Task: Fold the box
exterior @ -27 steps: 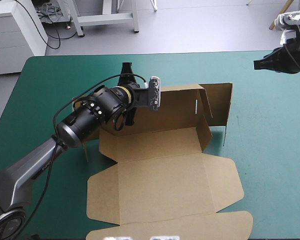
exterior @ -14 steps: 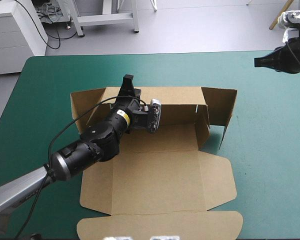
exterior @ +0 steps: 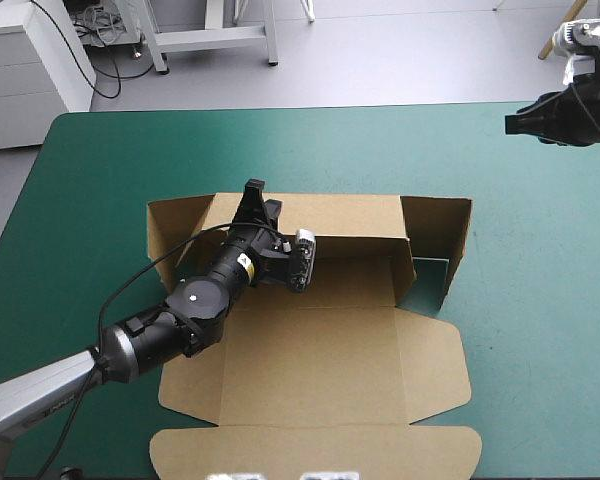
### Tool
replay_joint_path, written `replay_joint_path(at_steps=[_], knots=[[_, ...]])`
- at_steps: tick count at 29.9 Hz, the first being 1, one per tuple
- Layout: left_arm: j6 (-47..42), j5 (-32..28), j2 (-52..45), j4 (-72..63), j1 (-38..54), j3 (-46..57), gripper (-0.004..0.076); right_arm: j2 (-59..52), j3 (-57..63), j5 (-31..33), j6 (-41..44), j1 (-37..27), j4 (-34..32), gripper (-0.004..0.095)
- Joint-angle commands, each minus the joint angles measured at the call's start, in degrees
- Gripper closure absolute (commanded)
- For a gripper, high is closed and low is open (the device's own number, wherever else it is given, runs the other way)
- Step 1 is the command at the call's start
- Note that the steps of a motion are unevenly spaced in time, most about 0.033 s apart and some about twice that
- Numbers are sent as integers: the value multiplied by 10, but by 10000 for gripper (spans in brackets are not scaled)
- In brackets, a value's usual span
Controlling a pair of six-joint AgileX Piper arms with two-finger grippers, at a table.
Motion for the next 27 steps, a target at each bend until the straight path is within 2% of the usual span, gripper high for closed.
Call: replay_joint_path(at_steps=[1,4,7,15,27], knots=[[-9,-3,-18,12,-5,-8,734,-20,-17,-25,-18,-3,51,382],[-15,-3,-17,12,-4,-8,734,-20,-17,-25,-18,-3,71,195],[-17,-3,-10,12,-4,-8,734,-20,-17,-25,-18,-3,79,121],[-27,-3,13,55,-4,-8,734,-5,-17,-33,-31,16,83,121],[-66,1,16,61,-4,-8,734,118,-18,-73,-31,77,51,121]])
